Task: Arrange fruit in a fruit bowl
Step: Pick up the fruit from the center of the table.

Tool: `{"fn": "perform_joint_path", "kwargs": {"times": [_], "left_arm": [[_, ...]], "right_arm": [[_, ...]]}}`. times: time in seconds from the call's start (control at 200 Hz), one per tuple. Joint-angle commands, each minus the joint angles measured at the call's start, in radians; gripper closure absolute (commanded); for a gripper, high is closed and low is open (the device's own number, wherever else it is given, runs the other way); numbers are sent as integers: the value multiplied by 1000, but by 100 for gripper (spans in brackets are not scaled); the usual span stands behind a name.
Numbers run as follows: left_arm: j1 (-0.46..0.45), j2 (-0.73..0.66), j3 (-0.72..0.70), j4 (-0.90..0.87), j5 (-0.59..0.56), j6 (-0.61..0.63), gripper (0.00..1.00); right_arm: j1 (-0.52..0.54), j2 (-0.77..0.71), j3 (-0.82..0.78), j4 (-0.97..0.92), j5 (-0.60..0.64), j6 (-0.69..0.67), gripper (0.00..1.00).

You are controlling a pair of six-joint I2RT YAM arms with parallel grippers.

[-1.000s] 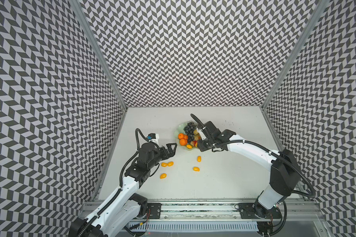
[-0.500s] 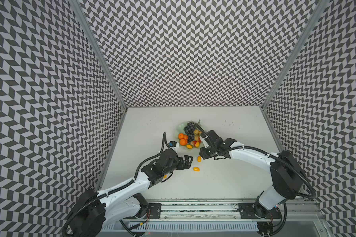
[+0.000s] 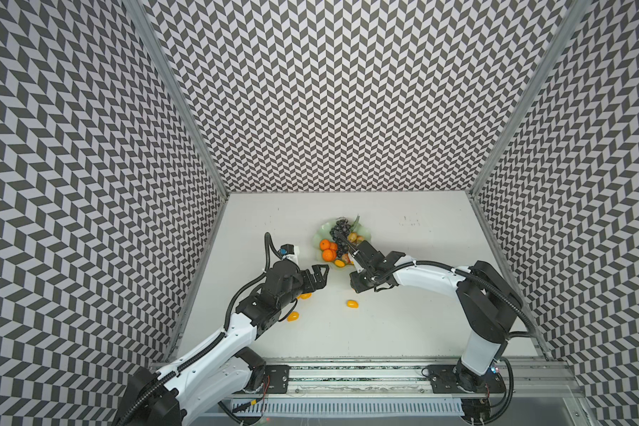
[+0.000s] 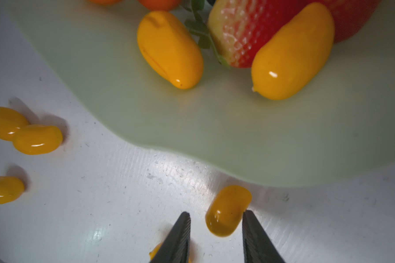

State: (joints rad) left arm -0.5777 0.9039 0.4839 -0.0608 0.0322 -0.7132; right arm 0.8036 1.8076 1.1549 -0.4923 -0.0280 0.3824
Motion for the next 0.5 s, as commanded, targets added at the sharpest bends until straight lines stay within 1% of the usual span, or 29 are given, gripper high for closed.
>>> {"fn": "perform_joint_path", "kwargs": {"times": [0.0, 0.185, 0.491], "left_arm": [[1, -15, -5, 8, 31, 36, 0], [2, -3, 7, -3, 42, 52, 0], [2, -4, -3, 20, 61, 55, 0]], "right_arm": [[14, 23, 34, -3, 55, 14, 61], [19, 55, 49, -25, 86, 20, 61], [21, 78, 49, -29, 88, 20, 61]]}}
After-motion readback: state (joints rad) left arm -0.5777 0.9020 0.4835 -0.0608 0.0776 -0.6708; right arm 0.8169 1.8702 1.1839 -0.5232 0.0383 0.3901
